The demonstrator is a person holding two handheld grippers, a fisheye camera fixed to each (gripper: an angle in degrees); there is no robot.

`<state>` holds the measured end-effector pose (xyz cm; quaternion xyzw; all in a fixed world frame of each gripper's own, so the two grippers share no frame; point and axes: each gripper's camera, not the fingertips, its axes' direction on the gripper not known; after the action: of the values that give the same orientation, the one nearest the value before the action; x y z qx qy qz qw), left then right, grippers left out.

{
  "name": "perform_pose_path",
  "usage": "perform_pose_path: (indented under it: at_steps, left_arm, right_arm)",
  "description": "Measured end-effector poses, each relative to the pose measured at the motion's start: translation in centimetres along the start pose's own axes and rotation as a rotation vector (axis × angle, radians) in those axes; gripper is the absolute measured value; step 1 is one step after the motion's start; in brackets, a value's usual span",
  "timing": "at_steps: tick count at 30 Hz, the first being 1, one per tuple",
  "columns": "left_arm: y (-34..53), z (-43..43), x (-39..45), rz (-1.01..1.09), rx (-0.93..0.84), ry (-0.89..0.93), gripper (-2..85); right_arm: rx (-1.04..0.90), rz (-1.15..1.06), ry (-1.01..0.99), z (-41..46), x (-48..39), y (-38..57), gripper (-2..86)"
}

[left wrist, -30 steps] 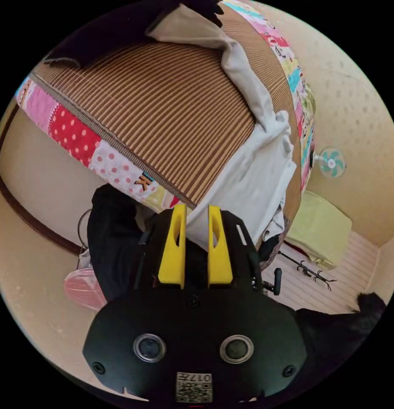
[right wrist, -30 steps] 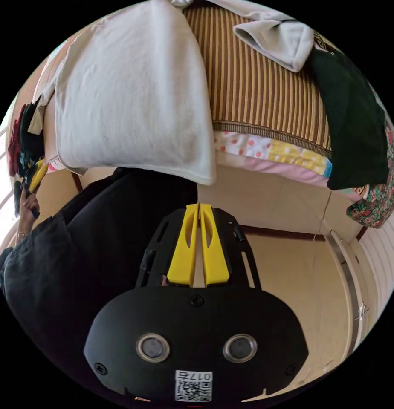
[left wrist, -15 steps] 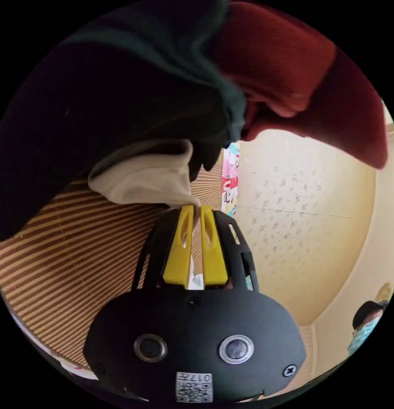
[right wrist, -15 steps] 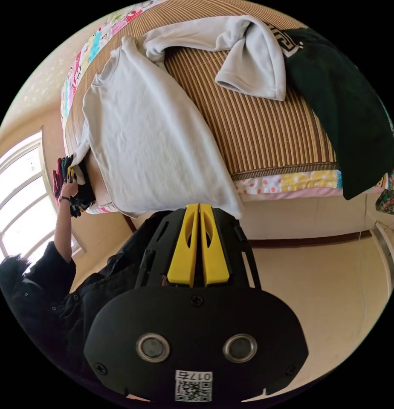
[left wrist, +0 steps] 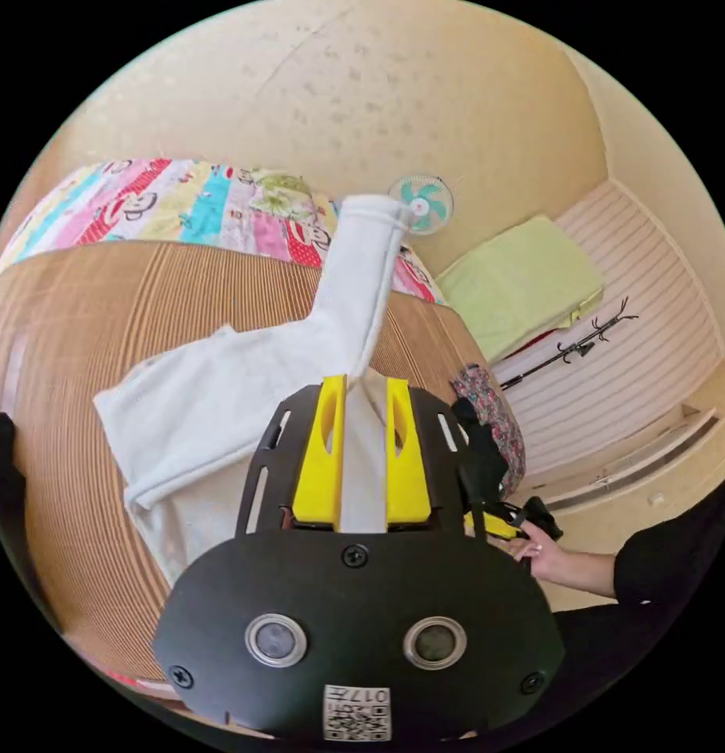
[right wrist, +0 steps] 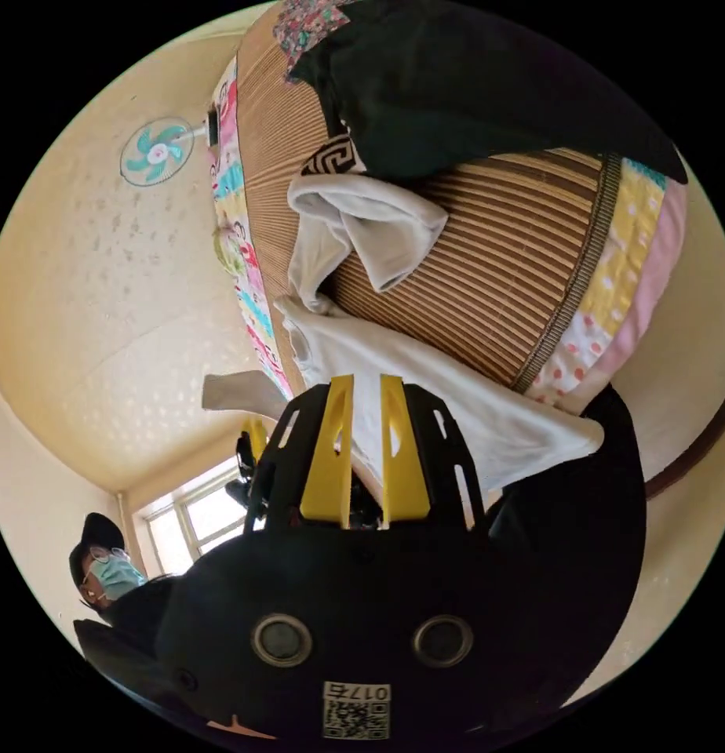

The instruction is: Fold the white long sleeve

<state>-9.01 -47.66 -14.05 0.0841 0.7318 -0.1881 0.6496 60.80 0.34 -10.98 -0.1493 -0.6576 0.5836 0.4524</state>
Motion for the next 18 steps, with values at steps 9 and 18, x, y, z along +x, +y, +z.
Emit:
perform_pose_path:
  at_steps: [9,18]
  left_arm:
    - [12.3,3.0,-1.8,-0.153,-0.222,-0.011,7.2]
    - [16.3,-0.2,-3.8,-0.183,-0.289,-0.146,6.8]
  right_arm:
    - [0.320,0.289,-0.592,1.3,3.0,-6.6,13.6]
    - [0.442,-0.141,-0.483,1.4,-12.0,-3.8,3.7]
